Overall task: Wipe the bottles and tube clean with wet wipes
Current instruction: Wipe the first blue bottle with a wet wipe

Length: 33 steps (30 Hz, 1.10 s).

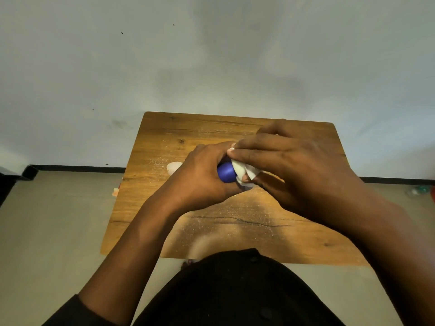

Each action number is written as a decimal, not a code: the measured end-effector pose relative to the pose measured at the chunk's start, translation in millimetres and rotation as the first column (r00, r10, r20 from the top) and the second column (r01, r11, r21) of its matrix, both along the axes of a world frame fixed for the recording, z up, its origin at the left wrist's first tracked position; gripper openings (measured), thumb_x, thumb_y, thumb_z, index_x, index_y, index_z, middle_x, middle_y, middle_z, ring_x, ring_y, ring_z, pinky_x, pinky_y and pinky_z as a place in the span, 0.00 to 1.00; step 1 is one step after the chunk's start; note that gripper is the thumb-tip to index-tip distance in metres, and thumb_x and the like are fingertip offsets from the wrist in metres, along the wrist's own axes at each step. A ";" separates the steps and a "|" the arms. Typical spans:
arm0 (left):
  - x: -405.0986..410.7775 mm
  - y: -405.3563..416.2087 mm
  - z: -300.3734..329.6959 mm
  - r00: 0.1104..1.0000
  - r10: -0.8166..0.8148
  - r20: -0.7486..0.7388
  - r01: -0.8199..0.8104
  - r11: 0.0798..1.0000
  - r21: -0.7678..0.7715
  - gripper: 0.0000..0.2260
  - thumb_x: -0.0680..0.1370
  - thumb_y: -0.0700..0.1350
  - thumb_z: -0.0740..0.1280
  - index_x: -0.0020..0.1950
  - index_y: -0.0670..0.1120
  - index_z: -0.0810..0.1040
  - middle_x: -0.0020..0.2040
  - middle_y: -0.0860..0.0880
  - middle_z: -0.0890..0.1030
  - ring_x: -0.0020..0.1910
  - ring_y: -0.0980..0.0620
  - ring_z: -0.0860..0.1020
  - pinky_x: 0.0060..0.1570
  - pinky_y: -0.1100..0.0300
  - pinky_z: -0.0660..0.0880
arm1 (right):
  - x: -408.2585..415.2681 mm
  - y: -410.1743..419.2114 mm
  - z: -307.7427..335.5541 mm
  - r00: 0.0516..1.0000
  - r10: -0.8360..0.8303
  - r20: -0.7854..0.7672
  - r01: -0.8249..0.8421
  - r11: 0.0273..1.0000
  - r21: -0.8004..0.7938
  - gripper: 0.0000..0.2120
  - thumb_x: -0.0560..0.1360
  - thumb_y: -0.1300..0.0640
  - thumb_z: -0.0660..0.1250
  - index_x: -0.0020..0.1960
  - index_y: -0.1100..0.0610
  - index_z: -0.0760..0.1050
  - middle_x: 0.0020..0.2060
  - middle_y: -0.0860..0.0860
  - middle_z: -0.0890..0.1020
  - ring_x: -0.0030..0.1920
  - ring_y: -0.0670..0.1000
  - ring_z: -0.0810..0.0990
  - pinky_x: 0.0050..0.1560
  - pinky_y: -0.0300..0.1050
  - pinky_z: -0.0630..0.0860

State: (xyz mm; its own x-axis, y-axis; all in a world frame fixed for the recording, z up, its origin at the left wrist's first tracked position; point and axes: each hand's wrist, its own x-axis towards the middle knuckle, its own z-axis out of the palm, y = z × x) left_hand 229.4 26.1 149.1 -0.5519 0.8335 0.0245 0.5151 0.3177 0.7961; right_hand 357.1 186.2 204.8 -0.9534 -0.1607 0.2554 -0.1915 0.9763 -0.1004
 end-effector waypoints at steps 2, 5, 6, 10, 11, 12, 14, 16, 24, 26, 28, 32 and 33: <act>0.8 1.6 -0.6 0.999 -0.025 -0.038 0.026 1.000 0.003 0.29 0.72 0.52 0.80 0.69 0.61 0.74 0.55 0.59 0.84 0.52 0.56 0.82 0.52 0.49 0.81 | -0.2 -3.5 1.7 0.998 -0.052 0.032 0.050 0.997 0.053 0.20 0.77 0.47 0.61 0.65 0.50 0.82 0.57 0.48 0.86 0.59 0.57 0.81 0.53 0.58 0.78; 3.5 5.6 0.0 0.981 -0.004 -0.195 -0.012 0.997 -0.078 0.38 0.73 0.53 0.77 0.77 0.65 0.61 0.51 0.56 0.85 0.48 0.53 0.82 0.53 0.46 0.80 | -3.6 -7.8 5.8 0.981 -0.168 0.101 0.163 0.985 0.052 0.16 0.79 0.43 0.62 0.59 0.47 0.83 0.52 0.45 0.85 0.58 0.53 0.79 0.54 0.51 0.71; 4.3 7.2 0.6 0.963 -0.001 -0.269 -0.029 0.994 -0.109 0.39 0.73 0.53 0.77 0.78 0.65 0.59 0.51 0.56 0.85 0.47 0.53 0.81 0.54 0.47 0.80 | -6.7 -8.2 8.6 0.963 -0.219 0.154 0.220 0.975 0.011 0.15 0.81 0.42 0.60 0.59 0.46 0.82 0.52 0.44 0.85 0.58 0.51 0.79 0.54 0.47 0.68; 6.3 9.3 3.8 0.932 0.012 -0.362 -0.058 0.991 -0.118 0.38 0.73 0.54 0.77 0.79 0.63 0.62 0.54 0.55 0.85 0.49 0.52 0.80 0.56 0.49 0.79 | -13.1 -3.6 13.1 0.933 -0.242 0.266 0.286 0.947 -0.143 0.16 0.82 0.40 0.59 0.57 0.45 0.83 0.49 0.45 0.83 0.51 0.46 0.76 0.51 0.43 0.67; 5.6 8.7 4.9 0.945 0.016 -0.327 -0.055 0.993 -0.108 0.37 0.73 0.53 0.78 0.78 0.62 0.64 0.55 0.55 0.85 0.49 0.52 0.80 0.55 0.49 0.79 | -13.8 -3.9 12.7 0.950 -0.209 0.234 0.249 0.956 -0.157 0.15 0.82 0.42 0.60 0.57 0.44 0.83 0.49 0.44 0.84 0.52 0.46 0.76 0.51 0.44 0.68; 4.0 7.6 5.2 0.966 0.018 -0.259 -0.039 0.996 -0.080 0.35 0.72 0.51 0.78 0.76 0.62 0.67 0.55 0.56 0.85 0.50 0.54 0.81 0.55 0.50 0.80 | -13.1 -4.6 11.4 0.970 -0.164 0.182 0.194 0.968 -0.160 0.14 0.81 0.44 0.61 0.58 0.45 0.83 0.50 0.43 0.85 0.54 0.47 0.76 0.53 0.46 0.69; -2.1 4.2 5.7 0.998 0.008 -0.065 -0.006 0.999 0.036 0.31 0.71 0.45 0.79 0.71 0.60 0.74 0.55 0.59 0.84 0.51 0.57 0.82 0.52 0.57 0.80 | -8.8 -4.7 6.0 0.996 -0.064 0.069 0.072 0.990 -0.119 0.16 0.77 0.50 0.66 0.62 0.47 0.84 0.55 0.43 0.85 0.59 0.51 0.76 0.55 0.49 0.72; -8.5 1.7 8.5 0.999 -0.006 0.043 0.002 0.997 0.082 0.32 0.70 0.40 0.80 0.70 0.57 0.76 0.56 0.61 0.83 0.54 0.61 0.82 0.50 0.68 0.78 | -5.5 -1.4 -1.7 1.000 0.014 -0.015 -0.015 0.999 -0.048 0.19 0.76 0.54 0.67 0.66 0.47 0.82 0.62 0.44 0.84 0.63 0.56 0.77 0.55 0.52 0.72; -5.7 5.5 -0.6 0.998 0.018 -0.063 -0.018 1.000 -0.005 0.37 0.71 0.47 0.79 0.77 0.60 0.69 0.61 0.57 0.83 0.56 0.55 0.82 0.55 0.48 0.81 | -5.3 -3.1 -3.7 0.992 -0.128 -0.005 0.127 0.990 -0.056 0.16 0.77 0.46 0.66 0.62 0.44 0.83 0.56 0.41 0.85 0.63 0.53 0.76 0.55 0.48 0.61; -3.8 6.7 -0.5 0.986 0.039 -0.165 -0.048 0.997 -0.054 0.38 0.72 0.50 0.78 0.77 0.62 0.65 0.59 0.56 0.84 0.53 0.53 0.82 0.53 0.48 0.81 | -8.0 -4.9 -1.0 0.978 -0.206 -0.017 0.205 0.977 -0.054 0.15 0.78 0.42 0.63 0.56 0.45 0.84 0.50 0.42 0.86 0.59 0.51 0.78 0.53 0.46 0.59; -0.5 7.7 0.9 0.966 0.044 -0.255 -0.069 0.994 -0.090 0.40 0.72 0.52 0.77 0.79 0.63 0.61 0.58 0.55 0.84 0.50 0.53 0.81 0.51 0.48 0.81 | -10.9 -7.4 3.7 0.956 -0.293 -0.026 0.292 0.956 -0.037 0.19 0.78 0.37 0.59 0.48 0.46 0.85 0.43 0.44 0.86 0.49 0.48 0.78 0.50 0.44 0.59; 1.6 9.7 3.5 0.939 0.037 -0.342 -0.087 0.987 -0.133 0.41 0.73 0.53 0.76 0.81 0.65 0.58 0.52 0.54 0.85 0.45 0.52 0.81 0.50 0.48 0.82 | -16.0 -6.1 7.8 0.852 -0.422 0.311 0.490 0.851 -0.190 0.26 0.79 0.33 0.59 0.41 0.51 0.84 0.32 0.49 0.81 0.36 0.49 0.77 0.37 0.48 0.67; 1.6 10.4 4.0 0.935 0.039 -0.353 -0.096 0.985 -0.146 0.42 0.73 0.53 0.76 0.81 0.65 0.57 0.51 0.54 0.85 0.46 0.51 0.81 0.51 0.48 0.81 | -16.6 -5.3 7.6 0.827 -0.421 0.372 0.531 0.803 -0.270 0.25 0.78 0.35 0.61 0.40 0.53 0.83 0.31 0.51 0.81 0.35 0.51 0.78 0.36 0.50 0.71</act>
State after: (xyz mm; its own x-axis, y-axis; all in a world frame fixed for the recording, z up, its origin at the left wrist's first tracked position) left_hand 231.0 36.5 153.1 -0.5874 0.8036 0.0957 0.7233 0.4683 0.5075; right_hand 340.5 180.9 212.4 -0.9211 0.3801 -0.0844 0.3784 0.8229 -0.4238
